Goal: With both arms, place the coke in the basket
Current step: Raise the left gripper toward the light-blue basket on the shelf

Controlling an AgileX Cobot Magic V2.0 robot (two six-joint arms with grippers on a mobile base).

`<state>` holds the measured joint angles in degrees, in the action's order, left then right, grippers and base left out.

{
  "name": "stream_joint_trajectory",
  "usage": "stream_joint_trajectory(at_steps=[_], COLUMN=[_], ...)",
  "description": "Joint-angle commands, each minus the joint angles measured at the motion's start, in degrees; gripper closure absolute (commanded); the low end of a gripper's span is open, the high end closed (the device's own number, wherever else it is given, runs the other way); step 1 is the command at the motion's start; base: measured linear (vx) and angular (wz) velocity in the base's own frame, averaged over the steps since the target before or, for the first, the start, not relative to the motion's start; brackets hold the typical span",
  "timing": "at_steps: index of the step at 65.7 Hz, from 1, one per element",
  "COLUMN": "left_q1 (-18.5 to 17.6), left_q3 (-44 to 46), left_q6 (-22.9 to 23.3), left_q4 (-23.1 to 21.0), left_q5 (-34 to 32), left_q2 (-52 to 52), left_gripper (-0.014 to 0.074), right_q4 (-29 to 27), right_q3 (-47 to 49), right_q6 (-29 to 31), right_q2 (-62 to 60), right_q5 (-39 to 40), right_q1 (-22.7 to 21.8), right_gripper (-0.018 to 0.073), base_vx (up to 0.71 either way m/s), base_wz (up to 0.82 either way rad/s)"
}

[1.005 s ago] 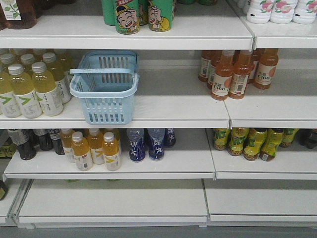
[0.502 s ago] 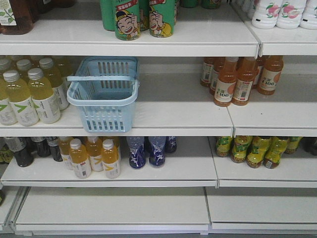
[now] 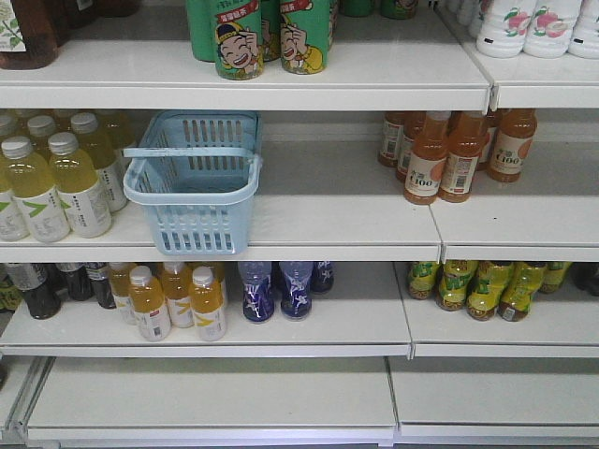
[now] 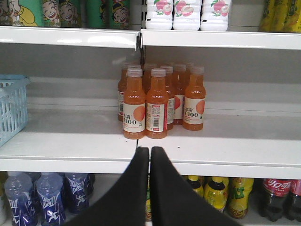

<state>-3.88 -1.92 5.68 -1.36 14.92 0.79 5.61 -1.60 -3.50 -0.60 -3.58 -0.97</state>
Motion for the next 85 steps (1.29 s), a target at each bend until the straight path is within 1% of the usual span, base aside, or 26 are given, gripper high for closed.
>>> stream_joint_trajectory(at_steps=[1, 21, 28, 33, 49, 53, 56, 58, 61, 65, 69, 72, 76, 80, 81, 83, 85], left_q1=[0.06, 0.05, 0.05, 0.05, 0.05, 0.05, 0.05, 0.05, 0.05, 0.05, 0.05, 0.05, 0.05, 0.05, 0.05, 0.01, 0.01], left_q3=[1.79, 1.79, 1.79, 1.79, 1.79, 1.79, 1.79, 1.79, 1.79, 1.79, 1.79, 1.79, 1.79, 1.79, 1.79, 1.84, 1.92], left_q6=[-0.18, -0.23, 0.46, 0.86, 0.86, 0.86, 2.23, 3.63, 7.02, 14.52, 18.71, 20.14, 20.4, 21.31, 21.88, 24.36, 27.86], left_q4=[-0.03, -0.01, -0.47, -0.91, -0.84, -0.44, -1.29, -2.91, -6.38, -13.34, -18.11, -20.26, -22.09, -24.96, -26.09, -29.9, -35.07], left_q5=[-3.8, -3.59, -5.16, -7.56, -8.08, -9.81, -11.2, -11.74, -12.44, -12.83, -12.7, -12.62, -12.84, -14.92, -15.46, -16.64, -17.96], left_q2=[0.74, 0.74, 0.74, 0.74, 0.74, 0.74, 0.74, 0.74, 0.74, 0.74, 0.74, 0.74, 0.74, 0.74, 0.74, 0.74, 0.74], left_gripper=[0.0602, 0.0602, 0.0602, 0.0602, 0.0602, 0.0602, 0.0602, 0.0602, 0.0602, 0.0602, 0.0602, 0.0602, 0.0602, 0.0602, 0.0602, 0.0602, 0.0602], right_q4=[0.49, 0.49, 0.49, 0.49, 0.49, 0.49, 0.49, 0.49, 0.49, 0.49, 0.49, 0.49, 0.49, 0.49, 0.49, 0.49, 0.49], right_q3=[-0.46, -0.46, -0.46, -0.46, -0.46, -0.46, -0.46, -0.46, -0.46, -0.46, -0.46, -0.46, -0.46, -0.46, -0.46, -0.46, -0.46], right_q6=[0.43, 0.43, 0.43, 0.43, 0.43, 0.43, 0.43, 0.43, 0.43, 0.43, 0.43, 0.43, 0.43, 0.43, 0.43, 0.43, 0.43], right_q2=[-0.71, -0.71, -0.71, -0.71, -0.71, -0.71, -0.71, -0.71, -0.71, -0.71, -0.71, -0.71, -0.71, -0.71, -0.71, -0.71, -0.71], right_q5=[3.9, 3.9, 3.9, 3.9, 3.9, 3.9, 3.9, 3.9, 3.9, 3.9, 3.9, 3.9, 3.9, 3.9, 3.9, 3.9, 3.9], right_q1=[-0.1, -0.1, -0.1, -0.1, -0.1, -0.1, -0.1, -0.1, -0.1, -0.1, -0.1, -0.1, -0.1, -0.1, -0.1, -0.1, -0.1], right_gripper=[0.0564, 0.0564, 0.0564, 0.0564, 0.0564, 0.0564, 0.0564, 0.0564, 0.0564, 0.0564, 0.0564, 0.0564, 0.0564, 0.0564, 0.0564, 0.0564, 0.0564], base_vx=[0.0, 0.0, 0.0, 0.0, 0.0, 0.0, 0.0, 0.0, 0.0, 0.0, 0.0, 0.0, 0.0, 0.0, 0.0, 0.0, 0.0], base_wz=[0.0, 0.0, 0.0, 0.0, 0.0, 0.0, 0.0, 0.0, 0.0, 0.0, 0.0, 0.0, 0.0, 0.0, 0.0, 0.0, 0.0])
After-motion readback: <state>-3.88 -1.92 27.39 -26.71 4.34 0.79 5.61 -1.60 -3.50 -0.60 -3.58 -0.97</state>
